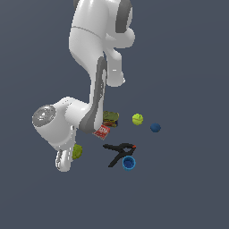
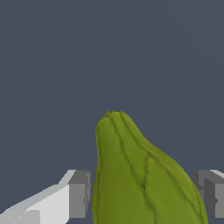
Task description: Pick up a designated object from a clutter of objects.
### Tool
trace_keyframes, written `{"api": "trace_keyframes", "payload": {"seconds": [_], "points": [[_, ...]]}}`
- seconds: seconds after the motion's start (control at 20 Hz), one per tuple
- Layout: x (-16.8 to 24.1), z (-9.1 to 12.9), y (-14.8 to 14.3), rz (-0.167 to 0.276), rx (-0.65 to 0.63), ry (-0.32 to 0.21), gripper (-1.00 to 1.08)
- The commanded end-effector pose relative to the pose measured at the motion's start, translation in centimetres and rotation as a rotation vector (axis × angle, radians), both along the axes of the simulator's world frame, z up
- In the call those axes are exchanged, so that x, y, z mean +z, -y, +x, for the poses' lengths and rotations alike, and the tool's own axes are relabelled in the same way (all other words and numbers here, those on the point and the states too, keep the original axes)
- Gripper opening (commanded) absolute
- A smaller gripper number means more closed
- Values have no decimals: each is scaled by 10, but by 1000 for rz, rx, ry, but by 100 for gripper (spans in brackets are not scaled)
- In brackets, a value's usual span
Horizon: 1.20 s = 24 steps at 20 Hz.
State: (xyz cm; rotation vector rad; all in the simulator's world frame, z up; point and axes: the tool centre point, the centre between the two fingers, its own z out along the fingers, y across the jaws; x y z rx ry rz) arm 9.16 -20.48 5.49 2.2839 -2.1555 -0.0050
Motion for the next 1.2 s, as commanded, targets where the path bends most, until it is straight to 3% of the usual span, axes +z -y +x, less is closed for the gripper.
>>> {"api": "trace_keyframes", "payload": {"seconds": [0.0,1.15], "points": [[10,-3,-8,0,1,3,-100],[158,-82,-151,2,1,3,-100]]}}
